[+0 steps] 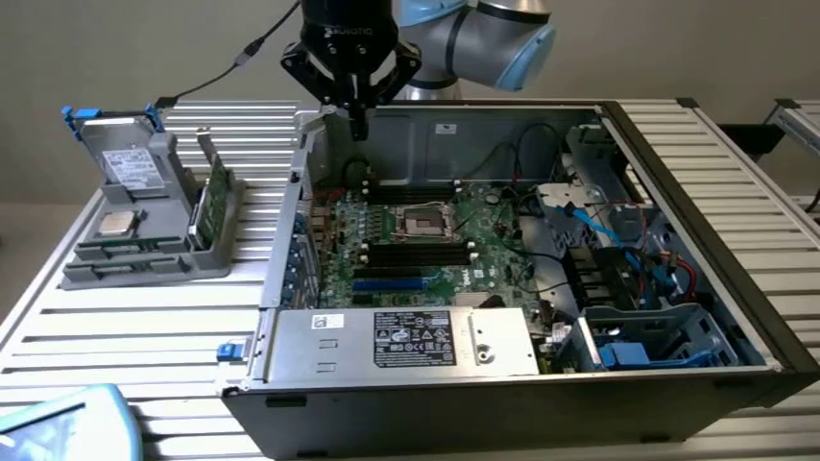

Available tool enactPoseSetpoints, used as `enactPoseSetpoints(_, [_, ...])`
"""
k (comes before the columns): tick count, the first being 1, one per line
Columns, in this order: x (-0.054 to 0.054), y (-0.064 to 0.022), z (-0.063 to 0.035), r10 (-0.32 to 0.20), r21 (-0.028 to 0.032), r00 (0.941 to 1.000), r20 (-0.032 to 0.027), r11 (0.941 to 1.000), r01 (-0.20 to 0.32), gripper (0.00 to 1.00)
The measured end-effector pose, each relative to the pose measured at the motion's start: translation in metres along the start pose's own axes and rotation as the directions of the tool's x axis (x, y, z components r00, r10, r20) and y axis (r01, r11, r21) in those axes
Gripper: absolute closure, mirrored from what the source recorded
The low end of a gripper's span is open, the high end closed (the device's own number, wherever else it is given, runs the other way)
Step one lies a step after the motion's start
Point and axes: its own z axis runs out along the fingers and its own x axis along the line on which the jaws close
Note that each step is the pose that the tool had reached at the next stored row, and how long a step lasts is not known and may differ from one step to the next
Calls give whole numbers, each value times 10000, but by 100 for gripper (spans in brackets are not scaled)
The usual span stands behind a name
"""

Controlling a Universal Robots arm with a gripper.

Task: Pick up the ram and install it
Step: 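Reach for the ram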

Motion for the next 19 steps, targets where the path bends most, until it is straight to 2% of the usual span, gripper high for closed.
enactPoseSetpoints(3, [50, -4, -1, 1, -1, 10000, 0, 10000, -1, 89])
enactPoseSetpoints(6, [147, -10, -4, 1, -2, 10000, -1, 10000, -1, 89])
enactPoseSetpoints(19, [733, -52, -3, 1, -19, 10000, -2, 10000, -1, 89])
